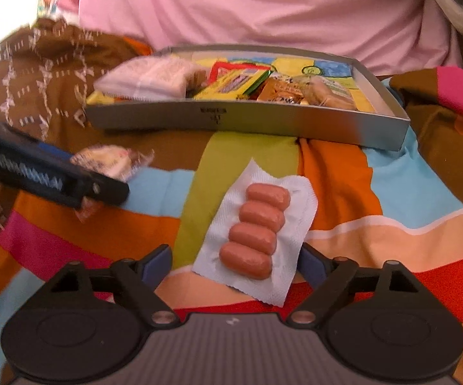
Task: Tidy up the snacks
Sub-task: 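Grasp the round rice cracker packet with the left tool while the right tool approaches the sausages, then grasp the paper of sausages with the right tool while the left tool holds the rice cracker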
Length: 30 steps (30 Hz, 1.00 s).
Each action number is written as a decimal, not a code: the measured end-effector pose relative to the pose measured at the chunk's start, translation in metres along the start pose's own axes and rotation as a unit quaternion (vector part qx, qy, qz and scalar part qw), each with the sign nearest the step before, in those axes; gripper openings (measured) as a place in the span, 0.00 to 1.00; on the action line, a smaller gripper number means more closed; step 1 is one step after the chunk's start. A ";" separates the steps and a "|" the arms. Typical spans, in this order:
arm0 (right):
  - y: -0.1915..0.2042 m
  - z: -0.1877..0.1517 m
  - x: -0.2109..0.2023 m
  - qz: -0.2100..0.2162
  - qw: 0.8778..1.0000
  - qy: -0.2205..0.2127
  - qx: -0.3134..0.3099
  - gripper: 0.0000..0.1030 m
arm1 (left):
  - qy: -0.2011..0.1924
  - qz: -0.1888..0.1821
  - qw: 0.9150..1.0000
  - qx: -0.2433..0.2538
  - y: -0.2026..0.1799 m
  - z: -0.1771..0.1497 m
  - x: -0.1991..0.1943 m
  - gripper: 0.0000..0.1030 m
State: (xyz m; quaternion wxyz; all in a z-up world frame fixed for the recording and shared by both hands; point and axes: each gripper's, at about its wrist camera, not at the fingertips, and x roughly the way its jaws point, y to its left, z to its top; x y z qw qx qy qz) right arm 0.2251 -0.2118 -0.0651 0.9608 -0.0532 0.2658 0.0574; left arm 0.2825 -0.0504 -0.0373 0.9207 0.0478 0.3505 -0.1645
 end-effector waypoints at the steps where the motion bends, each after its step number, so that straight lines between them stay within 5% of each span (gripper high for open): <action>1: 0.003 0.000 0.001 -0.006 1.000 0.002 -0.007 0.84 | -0.001 0.002 1.000 -0.002 0.001 0.000 -0.001 0.75; 14: 0.002 -0.002 -0.015 -0.005 0.999 0.038 -0.001 0.44 | -0.006 0.025 1.000 0.001 -0.016 -0.018 -0.012 0.74; 23: 0.003 -0.016 -0.045 0.024 0.998 0.062 -0.001 0.41 | 0.038 0.000 0.999 -0.014 -0.024 -0.043 -0.028 0.74; 27: -0.002 -0.013 -0.050 0.035 0.997 0.060 0.022 0.63 | 0.051 0.001 0.999 -0.017 -0.023 -0.052 -0.035 0.74; 30: -0.009 -0.003 -0.047 0.047 0.995 0.062 0.062 0.67 | 0.058 0.011 0.998 -0.014 -0.018 -0.056 -0.039 0.74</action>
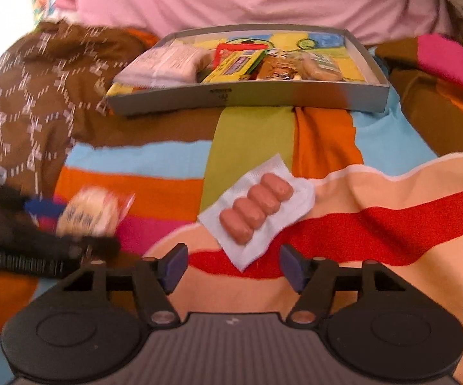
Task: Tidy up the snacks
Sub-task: 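Grasp the paper of sausages with the right tool while the left tool holds the rice cracker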
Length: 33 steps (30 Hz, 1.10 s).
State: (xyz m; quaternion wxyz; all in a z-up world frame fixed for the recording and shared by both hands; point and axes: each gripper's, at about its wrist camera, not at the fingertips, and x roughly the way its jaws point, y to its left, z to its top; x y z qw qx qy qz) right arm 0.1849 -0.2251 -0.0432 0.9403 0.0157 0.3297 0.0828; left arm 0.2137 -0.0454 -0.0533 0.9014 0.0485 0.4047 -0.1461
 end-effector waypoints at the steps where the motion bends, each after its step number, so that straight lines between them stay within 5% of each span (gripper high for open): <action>1: -0.003 0.005 0.003 0.004 1.000 0.001 0.018 0.67 | 0.001 0.003 1.000 -0.002 0.003 -0.001 -0.001 0.74; 7: -0.008 0.028 0.036 -0.011 0.994 0.015 0.108 0.72 | 0.004 0.003 1.000 -0.023 0.017 -0.006 -0.003 0.75; 11: 0.003 0.028 0.047 -0.047 0.993 0.004 0.107 0.70 | 0.002 -0.001 1.000 -0.028 0.020 -0.008 -0.003 0.75; 17: 0.005 0.015 0.038 -0.055 0.994 -0.010 0.089 0.49 | 0.000 -0.005 0.999 -0.033 0.022 -0.008 -0.004 0.75; 21: 0.003 0.010 0.031 -0.045 0.997 -0.003 0.066 0.21 | 0.003 -0.005 0.999 -0.038 0.021 -0.010 -0.006 0.75; 23: -0.003 0.009 0.028 -0.021 0.997 0.000 0.080 0.21 | 0.003 -0.005 0.999 -0.039 0.020 -0.010 -0.007 0.75; 26: -0.010 0.015 0.027 -0.004 0.994 0.004 0.109 0.39 | 0.001 -0.007 0.999 -0.047 0.020 -0.009 -0.009 0.74; 27: -0.014 0.017 0.026 0.007 0.992 0.000 0.130 0.64 | 0.000 -0.008 0.999 -0.050 0.021 -0.008 -0.009 0.74; 28: -0.016 0.020 0.025 0.016 0.989 -0.005 0.147 0.75 | -0.002 -0.009 0.999 -0.051 0.022 -0.007 -0.009 0.74; 33: -0.015 0.049 0.037 -0.006 0.980 -0.007 0.200 0.77 | -0.008 -0.006 0.999 -0.054 0.024 -0.004 -0.006 0.74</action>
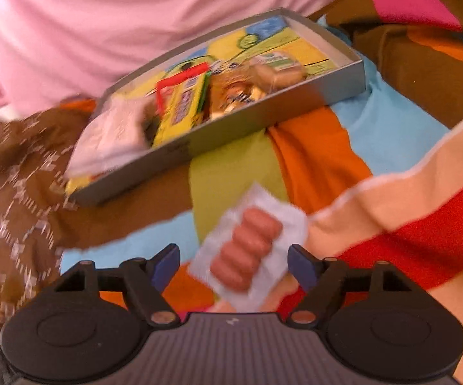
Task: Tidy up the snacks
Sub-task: 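Grasp the paper of sausages with the right tool while the left tool holds the rice cracker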
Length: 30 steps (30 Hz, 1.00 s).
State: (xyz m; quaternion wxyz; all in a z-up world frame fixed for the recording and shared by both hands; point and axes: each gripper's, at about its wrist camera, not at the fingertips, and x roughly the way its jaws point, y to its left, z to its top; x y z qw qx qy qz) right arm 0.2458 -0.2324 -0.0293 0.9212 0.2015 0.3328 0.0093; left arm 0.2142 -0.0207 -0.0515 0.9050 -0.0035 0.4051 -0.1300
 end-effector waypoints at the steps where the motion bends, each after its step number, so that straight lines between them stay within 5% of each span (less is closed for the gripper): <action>1: 0.002 0.004 0.004 -0.011 1.000 0.001 0.010 0.77 | -0.003 0.000 1.000 -0.002 0.001 0.001 0.000 0.74; 3: 0.009 0.015 0.013 -0.029 0.999 -0.002 0.028 0.77 | -0.008 -0.003 1.000 -0.007 0.003 0.002 -0.001 0.74; 6: 0.020 0.020 0.027 -0.077 0.997 0.010 0.030 0.60 | -0.014 -0.001 1.000 -0.009 0.006 0.004 -0.003 0.74; 8: 0.022 0.014 0.028 -0.082 0.997 0.005 0.014 0.58 | -0.020 -0.002 1.000 -0.012 0.008 0.004 -0.005 0.74; 15: 0.017 -0.004 0.011 -0.019 0.999 0.014 -0.027 0.49 | -0.033 -0.003 0.999 -0.019 0.012 0.006 -0.013 0.74; 21: 0.032 -0.034 -0.009 0.035 0.987 0.041 -0.151 0.47 | -0.040 -0.002 0.999 -0.023 0.014 0.003 -0.023 0.74; 24: 0.041 -0.051 -0.020 0.020 0.979 0.044 -0.200 0.52 | -0.041 0.000 0.999 -0.025 0.016 0.000 -0.028 0.74; 28: 0.055 -0.068 -0.024 -0.015 0.975 0.030 -0.221 0.80 | -0.039 0.002 0.999 -0.028 0.019 -0.002 -0.030 0.74; 30: 0.059 -0.073 -0.023 -0.030 0.976 0.026 -0.215 0.81 | -0.041 0.004 0.999 -0.026 0.021 -0.002 -0.032 0.74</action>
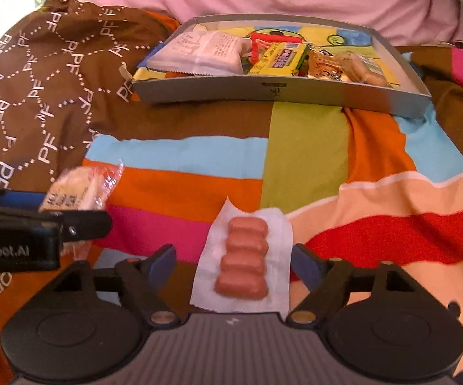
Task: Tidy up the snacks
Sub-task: 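Grasp the paper of sausages with the right tool while the left tool holds the rice cracker, then carry the rice cracker with the left tool while the right tool carries the sausages to the tray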
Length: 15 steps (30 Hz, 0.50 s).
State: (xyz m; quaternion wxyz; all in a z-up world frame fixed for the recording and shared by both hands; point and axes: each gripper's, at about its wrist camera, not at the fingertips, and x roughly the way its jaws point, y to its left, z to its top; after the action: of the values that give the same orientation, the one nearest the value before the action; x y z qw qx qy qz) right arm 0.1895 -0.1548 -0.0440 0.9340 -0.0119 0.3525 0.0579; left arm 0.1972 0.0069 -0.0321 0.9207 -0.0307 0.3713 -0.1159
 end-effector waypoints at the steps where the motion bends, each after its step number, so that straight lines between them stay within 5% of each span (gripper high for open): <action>1: 0.000 -0.002 0.002 -0.005 1.000 0.003 0.008 0.83 | -0.001 0.001 1.000 0.001 0.001 0.000 -0.001 0.74; 4: -0.006 -0.008 0.013 0.011 0.999 0.016 0.040 0.84 | -0.003 0.001 1.000 0.002 0.003 0.002 -0.004 0.74; 7: -0.009 -0.007 0.010 0.011 0.999 0.005 0.047 0.65 | -0.006 0.001 1.000 0.002 0.005 0.002 -0.006 0.74; 15: -0.002 -0.008 -0.001 0.014 1.000 -0.015 -0.008 0.49 | -0.018 0.000 1.000 0.002 0.001 0.009 -0.006 0.74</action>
State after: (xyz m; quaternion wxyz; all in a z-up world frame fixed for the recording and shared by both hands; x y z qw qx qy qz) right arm 0.1835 -0.1570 -0.0494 0.9380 -0.0139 0.3383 0.0742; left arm 0.1994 0.0086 -0.0212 0.9272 -0.0313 0.3548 -0.1159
